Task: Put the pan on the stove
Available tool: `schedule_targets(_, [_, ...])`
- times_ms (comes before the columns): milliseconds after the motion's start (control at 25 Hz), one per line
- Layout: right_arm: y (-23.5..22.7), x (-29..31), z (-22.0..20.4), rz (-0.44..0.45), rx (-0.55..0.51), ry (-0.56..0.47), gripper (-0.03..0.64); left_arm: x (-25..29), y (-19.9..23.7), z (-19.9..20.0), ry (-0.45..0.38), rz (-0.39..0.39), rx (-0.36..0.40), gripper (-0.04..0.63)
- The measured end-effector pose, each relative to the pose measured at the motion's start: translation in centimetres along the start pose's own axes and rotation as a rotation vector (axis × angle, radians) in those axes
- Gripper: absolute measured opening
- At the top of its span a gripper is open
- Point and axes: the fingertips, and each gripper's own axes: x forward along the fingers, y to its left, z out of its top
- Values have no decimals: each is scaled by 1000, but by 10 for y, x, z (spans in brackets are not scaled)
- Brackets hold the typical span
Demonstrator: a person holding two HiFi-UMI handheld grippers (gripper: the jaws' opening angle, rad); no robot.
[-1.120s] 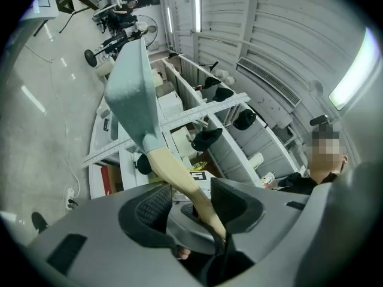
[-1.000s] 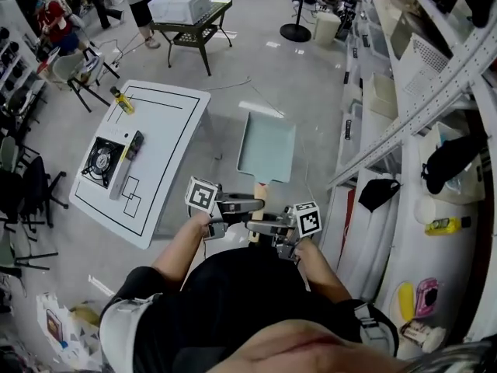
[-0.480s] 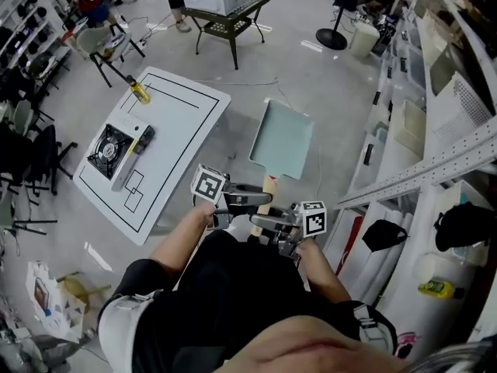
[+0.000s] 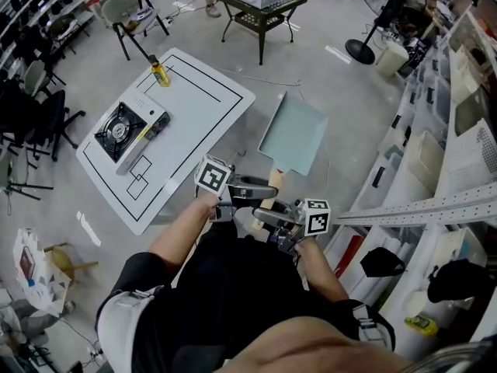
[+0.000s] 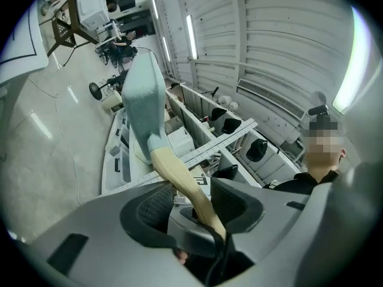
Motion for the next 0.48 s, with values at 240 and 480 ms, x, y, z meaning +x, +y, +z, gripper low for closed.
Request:
schedule_targets(240, [-20, 44, 13, 31, 3, 113, 169, -47, -3, 33, -131, -32, 20, 202])
schedule_targets(480, [-47, 109, 24, 82, 27, 277, 170, -122, 7, 63, -275, 28, 47, 202])
